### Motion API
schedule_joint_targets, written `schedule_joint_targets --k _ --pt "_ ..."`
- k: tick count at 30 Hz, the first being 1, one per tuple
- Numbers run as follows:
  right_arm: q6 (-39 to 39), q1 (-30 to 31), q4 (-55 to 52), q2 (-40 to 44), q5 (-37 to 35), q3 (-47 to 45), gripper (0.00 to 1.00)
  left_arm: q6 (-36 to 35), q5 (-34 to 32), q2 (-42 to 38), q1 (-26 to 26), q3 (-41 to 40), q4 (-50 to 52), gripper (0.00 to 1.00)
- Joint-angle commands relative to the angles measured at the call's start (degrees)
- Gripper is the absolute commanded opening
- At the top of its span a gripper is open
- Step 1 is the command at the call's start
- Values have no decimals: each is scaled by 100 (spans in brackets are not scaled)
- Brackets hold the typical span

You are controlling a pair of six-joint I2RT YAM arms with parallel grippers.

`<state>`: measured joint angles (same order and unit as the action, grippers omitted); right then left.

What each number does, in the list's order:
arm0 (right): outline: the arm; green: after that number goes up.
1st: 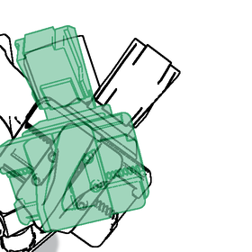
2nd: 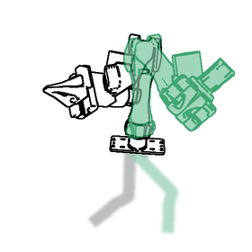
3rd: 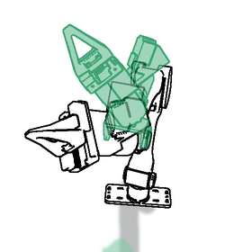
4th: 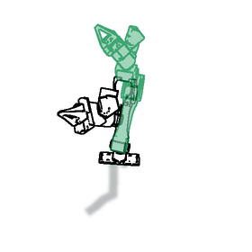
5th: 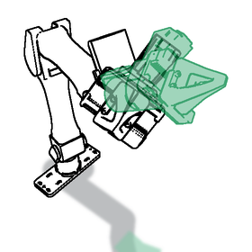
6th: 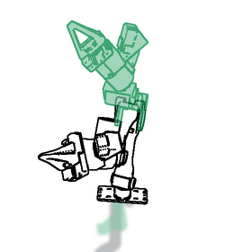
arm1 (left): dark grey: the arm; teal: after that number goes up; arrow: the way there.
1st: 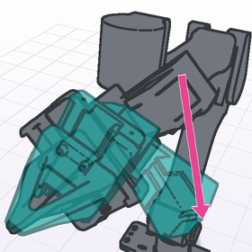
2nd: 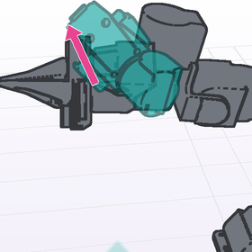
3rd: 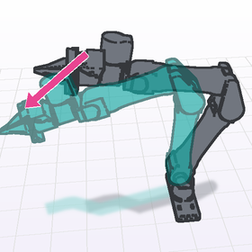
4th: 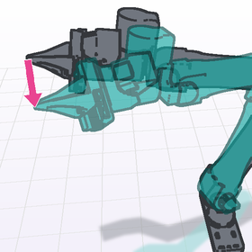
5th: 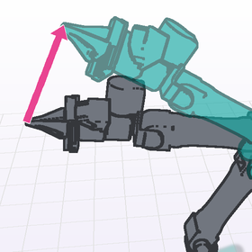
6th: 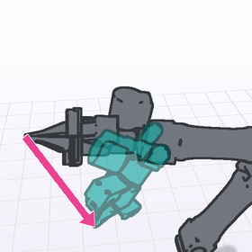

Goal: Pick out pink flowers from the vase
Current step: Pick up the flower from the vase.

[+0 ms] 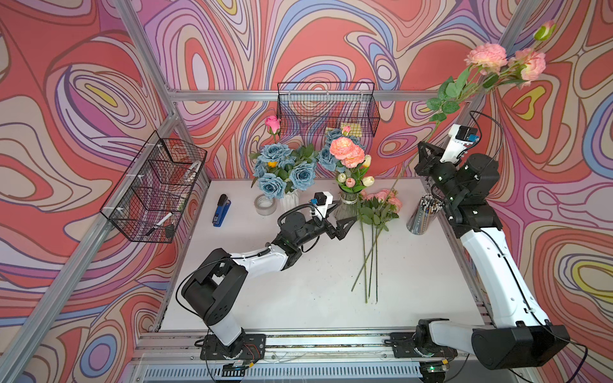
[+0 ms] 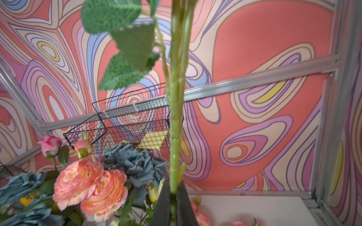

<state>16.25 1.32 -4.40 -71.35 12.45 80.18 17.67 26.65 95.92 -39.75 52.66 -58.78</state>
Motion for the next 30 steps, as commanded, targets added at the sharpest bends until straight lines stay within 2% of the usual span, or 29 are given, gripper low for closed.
schedule_joint_targets --k 1,5,11,15,19,21,24,28,30 --pt "380 17 -193 257 823 -418 0 73 576 160 -34 347 -22 94" --pt "553 120 28 456 1545 -900 0 210 965 317 -59 796 118 93" --pt "355 530 -99 741 1762 -1267 0 31 1260 572 -202 1603 990 89" --pt "295 756 -169 883 1822 -1438 0 -210 1091 702 -316 1869 1402 87" --pt "234 889 -189 998 1925 -1574 0 -160 1031 778 -358 1961 1447 79" --pt "204 943 -189 1046 1969 -1655 0 -176 1052 793 -376 2008 1490 67" --pt "104 967 -289 1096 1929 -1740 0 -133 1105 789 -381 2037 1484 41" --pt "-55 976 -433 1166 1858 -1834 0 -107 1181 735 -400 1911 1219 23" --pt "-102 975 -445 1210 1858 -1883 0 -98 1234 725 -402 1897 1218 11"
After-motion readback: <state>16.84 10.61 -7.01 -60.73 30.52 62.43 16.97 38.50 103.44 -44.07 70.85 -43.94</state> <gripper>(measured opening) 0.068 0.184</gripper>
